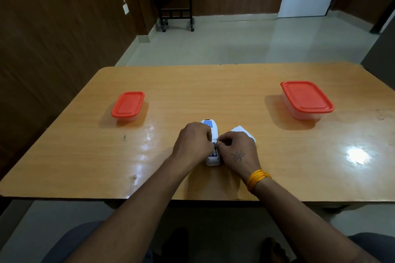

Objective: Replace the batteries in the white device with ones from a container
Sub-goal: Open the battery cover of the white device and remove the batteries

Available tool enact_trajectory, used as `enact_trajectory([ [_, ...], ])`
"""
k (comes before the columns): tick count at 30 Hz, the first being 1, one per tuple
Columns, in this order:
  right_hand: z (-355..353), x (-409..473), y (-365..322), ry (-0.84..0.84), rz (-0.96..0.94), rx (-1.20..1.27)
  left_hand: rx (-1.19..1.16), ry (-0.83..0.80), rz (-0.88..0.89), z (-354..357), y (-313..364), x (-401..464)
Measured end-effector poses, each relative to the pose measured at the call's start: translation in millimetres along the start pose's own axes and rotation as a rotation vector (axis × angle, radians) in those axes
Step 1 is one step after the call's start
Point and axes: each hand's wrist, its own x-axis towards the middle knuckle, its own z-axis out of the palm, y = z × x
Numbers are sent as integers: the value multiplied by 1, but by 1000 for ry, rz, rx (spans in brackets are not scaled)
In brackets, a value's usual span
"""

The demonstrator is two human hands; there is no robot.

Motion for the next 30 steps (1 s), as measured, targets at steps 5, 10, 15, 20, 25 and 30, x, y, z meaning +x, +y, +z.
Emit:
enact_trajectory([
  [5, 1, 1, -1, 4, 2, -9, -129, 8, -71, -5, -3, 1],
  [10, 0, 2, -1, -8, 2, 0, -214, 22, -85, 0, -3, -4],
  [15, -2, 2, 0, -9, -15, 2, -341, 61, -135, 3, -8, -5],
  [20, -8, 0, 1, 3, -124, -105, -416, 108, -131, -7, -18, -3],
  [25, -23, 5, -3, -125, -476, -430, -62, 13, -26, -6, -13, -8],
  [30, -44, 24, -21, -337, -589, -633, -35, -21, -6, -7, -11, -6],
])
